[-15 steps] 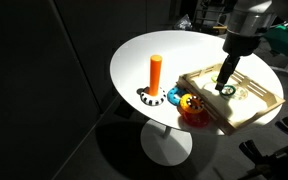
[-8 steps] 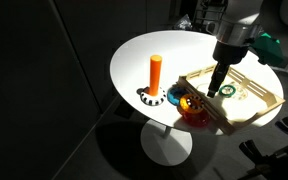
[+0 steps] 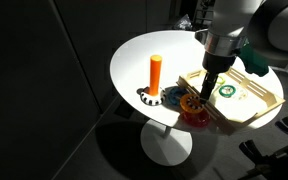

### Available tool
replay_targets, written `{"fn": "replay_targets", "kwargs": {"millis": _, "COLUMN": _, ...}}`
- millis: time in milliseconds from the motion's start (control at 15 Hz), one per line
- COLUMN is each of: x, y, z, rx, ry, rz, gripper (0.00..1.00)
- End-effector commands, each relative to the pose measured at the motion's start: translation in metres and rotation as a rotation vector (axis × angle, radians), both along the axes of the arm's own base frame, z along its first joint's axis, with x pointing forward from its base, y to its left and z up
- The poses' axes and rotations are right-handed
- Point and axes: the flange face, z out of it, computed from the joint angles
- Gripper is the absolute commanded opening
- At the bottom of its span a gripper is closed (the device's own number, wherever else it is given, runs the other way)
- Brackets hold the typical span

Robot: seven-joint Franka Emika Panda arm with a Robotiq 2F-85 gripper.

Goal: Pick up the black and white ring and put it in the tray

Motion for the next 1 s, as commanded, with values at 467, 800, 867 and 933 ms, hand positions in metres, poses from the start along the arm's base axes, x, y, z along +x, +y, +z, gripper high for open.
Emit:
{"fn": "replay_targets", "kwargs": {"millis": 467, "x": 0.001, "y": 0.022, "z": -0.015, "rx": 0.008, "ry": -0.085, "rz": -0.017, "gripper": 1.00}}
{"fn": "replay_targets", "kwargs": {"millis": 800, "x": -0.001, "y": 0.026, "z": -0.024, "rx": 0.021, "ry": -0.101, "rz": -0.019, "gripper": 1.00}}
{"fn": "replay_targets", "kwargs": {"millis": 867, "x": -0.001, "y": 0.026, "z": -0.026, "rx": 0.022, "ry": -0.102, "rz": -0.018, "gripper": 1.00}}
{"fn": "replay_targets", "kwargs": {"millis": 933, "x": -0.002, "y": 0.027, "z": -0.027, "rx": 0.022, "ry": -0.103, "rz": -0.018, "gripper": 1.00}}
